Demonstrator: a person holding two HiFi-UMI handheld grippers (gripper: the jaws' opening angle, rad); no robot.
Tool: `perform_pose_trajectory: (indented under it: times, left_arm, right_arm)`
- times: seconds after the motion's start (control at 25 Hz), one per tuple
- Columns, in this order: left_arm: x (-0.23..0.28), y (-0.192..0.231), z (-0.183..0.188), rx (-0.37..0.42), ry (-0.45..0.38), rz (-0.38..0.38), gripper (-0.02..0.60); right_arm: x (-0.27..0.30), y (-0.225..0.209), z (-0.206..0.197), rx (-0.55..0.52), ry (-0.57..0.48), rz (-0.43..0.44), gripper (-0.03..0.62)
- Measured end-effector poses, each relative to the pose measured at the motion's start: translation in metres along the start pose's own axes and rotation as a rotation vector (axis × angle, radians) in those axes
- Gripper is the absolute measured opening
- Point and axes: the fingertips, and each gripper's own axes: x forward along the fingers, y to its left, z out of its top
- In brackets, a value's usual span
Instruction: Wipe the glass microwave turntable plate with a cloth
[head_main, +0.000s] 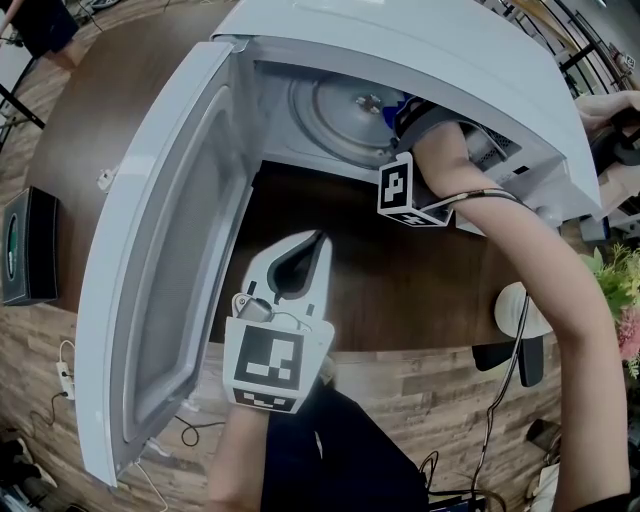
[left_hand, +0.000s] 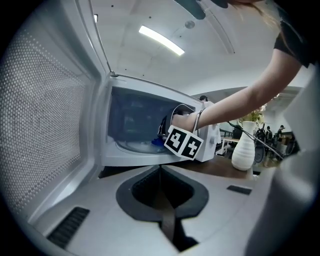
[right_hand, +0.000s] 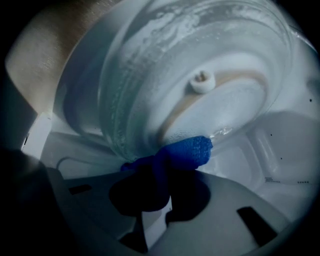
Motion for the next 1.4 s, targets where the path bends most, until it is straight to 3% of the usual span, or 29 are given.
perform_pose_trajectory:
  times: [0.24, 0.48, 0.84, 1.12, 1.24, 1.4]
  left_arm:
    - [0.003, -0.005, -0.002, -0.004, 0.0, -0.007, 0.009]
    - [-0.001, -0.005, -0.001, 0.003, -0.004, -0.01, 0.009]
    - [-0.01, 0.013, -0.007, 0.001, 0.01, 0.013, 0.009]
    - [-0.014, 0.019, -0.01, -0.011, 0.012, 0.023, 0.009]
    - [-0.015, 0.021, -0.012, -0.015, 0.015, 0.027, 0.009]
    - [-0.015, 0.02, -0.013, -0.017, 0.02, 0.027, 0.009]
  right_arm:
    - [-0.002, -0.008, -0.001, 0.053, -0.034, -0.045, 0.051]
    - [-0.014, -0.031, 0.002, 0.198, -0.083, -0.117, 0.051]
    - [-0.067, -0.108, 0.007, 0.432, -0.25, -0.427, 0.051]
    - [-0.116, -0.14, 0.022, 0.607, -0.424, -0.539, 0.051]
    - [-0.126, -0.139, 0.029, 0.566, -0.421, -0.561, 0.051]
    - [-0.127, -0.128, 0.044, 0.435, -0.376, -0.57, 0.051]
